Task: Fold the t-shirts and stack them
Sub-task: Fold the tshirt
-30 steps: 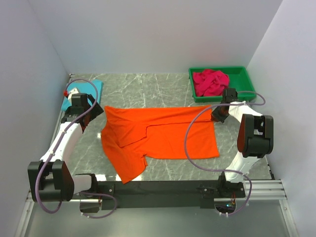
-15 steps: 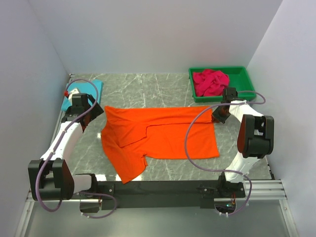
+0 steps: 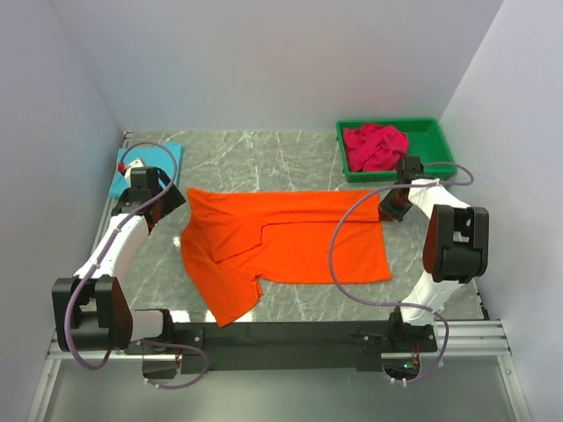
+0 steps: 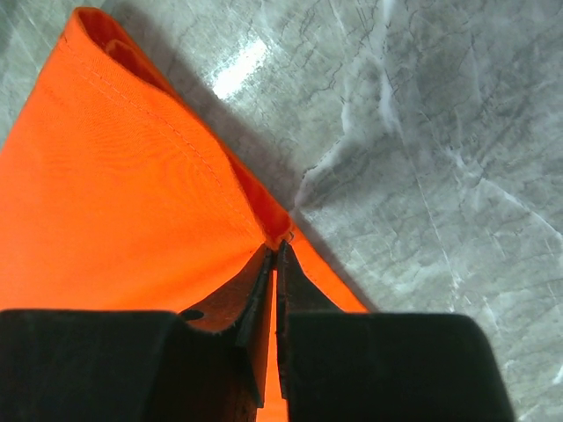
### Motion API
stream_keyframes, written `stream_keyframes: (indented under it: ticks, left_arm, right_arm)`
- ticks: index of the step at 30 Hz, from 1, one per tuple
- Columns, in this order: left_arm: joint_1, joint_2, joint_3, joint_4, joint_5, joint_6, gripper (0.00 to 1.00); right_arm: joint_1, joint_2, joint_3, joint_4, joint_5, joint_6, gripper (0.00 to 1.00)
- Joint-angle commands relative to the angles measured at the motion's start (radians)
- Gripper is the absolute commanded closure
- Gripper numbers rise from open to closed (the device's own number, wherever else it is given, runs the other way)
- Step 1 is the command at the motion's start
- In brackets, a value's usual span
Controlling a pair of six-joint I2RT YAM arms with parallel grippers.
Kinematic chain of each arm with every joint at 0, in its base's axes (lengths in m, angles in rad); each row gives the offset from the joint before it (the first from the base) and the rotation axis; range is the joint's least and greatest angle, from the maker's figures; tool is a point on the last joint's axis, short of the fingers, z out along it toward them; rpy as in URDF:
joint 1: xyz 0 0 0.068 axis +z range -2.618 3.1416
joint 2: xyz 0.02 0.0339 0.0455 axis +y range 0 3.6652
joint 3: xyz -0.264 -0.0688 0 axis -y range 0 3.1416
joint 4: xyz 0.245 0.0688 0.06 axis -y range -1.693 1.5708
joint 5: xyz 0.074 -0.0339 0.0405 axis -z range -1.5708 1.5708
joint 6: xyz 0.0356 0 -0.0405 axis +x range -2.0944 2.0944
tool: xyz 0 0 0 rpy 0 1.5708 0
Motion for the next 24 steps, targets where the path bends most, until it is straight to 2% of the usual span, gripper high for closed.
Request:
stream_keyframes:
  ticks: [1,7,11,15,17,24]
  left_arm:
    - [-0.003,0.001,0.016,0.012,0.023,0.025,0.17]
    - [-0.017,0.001,0.018,0.026,0.069,0.053,0.19]
    - [-0.167,-0.016,0.035,0.001,0.046,0.085,0.19]
    - [-0.360,0.001,0.091,-0.081,0.016,0.047,0.21]
    - [-0.420,0.024,0.104,-0.121,0.009,0.027,0.21]
    - [-0.698,0.180,0.191,-0.181,-0.053,-0.042,0.32]
  right_arm:
    - [0.005,-0.040,0.018,-0.007,0.034,-0.015,0.91]
    - [0.008,-0.033,-0.001,0.014,0.060,-0.032,0.78]
    - [0.011,-0.051,0.007,0.011,0.072,-0.058,0.76]
    - [0.018,-0.057,0.004,0.023,0.060,-0.069,0.74]
    - [0.025,-0.071,-0.001,0.035,0.057,-0.069,0.71]
    - [0.054,-0.120,-0.021,0.062,0.046,-0.066,0.59]
